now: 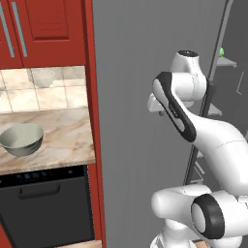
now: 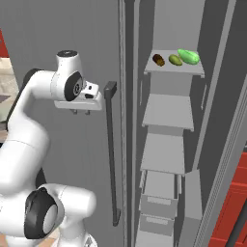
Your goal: Take the mango, sweet potato, and corn from the freezer and place them in the bowl on the counter.
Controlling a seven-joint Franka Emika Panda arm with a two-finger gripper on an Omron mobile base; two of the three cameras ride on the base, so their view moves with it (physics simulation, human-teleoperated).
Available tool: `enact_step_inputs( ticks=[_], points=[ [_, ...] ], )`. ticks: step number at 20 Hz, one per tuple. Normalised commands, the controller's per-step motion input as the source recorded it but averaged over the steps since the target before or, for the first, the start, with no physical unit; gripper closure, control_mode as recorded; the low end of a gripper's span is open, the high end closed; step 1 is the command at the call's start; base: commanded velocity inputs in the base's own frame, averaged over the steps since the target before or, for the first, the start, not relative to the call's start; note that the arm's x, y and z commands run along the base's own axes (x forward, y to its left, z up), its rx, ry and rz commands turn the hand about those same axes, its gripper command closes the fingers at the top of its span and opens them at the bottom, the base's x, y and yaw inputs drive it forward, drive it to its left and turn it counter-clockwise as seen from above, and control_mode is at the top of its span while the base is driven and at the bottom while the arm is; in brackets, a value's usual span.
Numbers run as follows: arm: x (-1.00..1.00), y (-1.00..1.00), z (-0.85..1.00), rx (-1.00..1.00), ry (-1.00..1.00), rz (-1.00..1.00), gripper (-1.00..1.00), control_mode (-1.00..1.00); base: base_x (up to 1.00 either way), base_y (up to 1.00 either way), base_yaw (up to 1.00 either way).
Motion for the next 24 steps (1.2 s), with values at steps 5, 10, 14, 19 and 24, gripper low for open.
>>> enact_step_inputs(
  ticks=[5,10,14,19,24],
  points=[
    [-0.45,0.00,0.00,0.00,0.00,0.00,-1.00,-1.00,0.00,0.00,0.00],
    [-1.00,-0.11,0.00,0.00,0.00,-0.09,-1.00,-1.00,0.00,0.00,0.00],
    [-1.00,-0.21,0.00,0.00,0.00,-0.13,-1.00,-1.00,0.00,0.00,0.00],
    [-0.96,-0.16,0.03,0.00,0.00,-0.13,-1.00,-1.00,0.00,0.00,0.00],
    [-0.78,-0.14,0.04,0.00,0.00,-0.08,-1.00,-1.00,0.00,0.00,0.00]
  ],
)
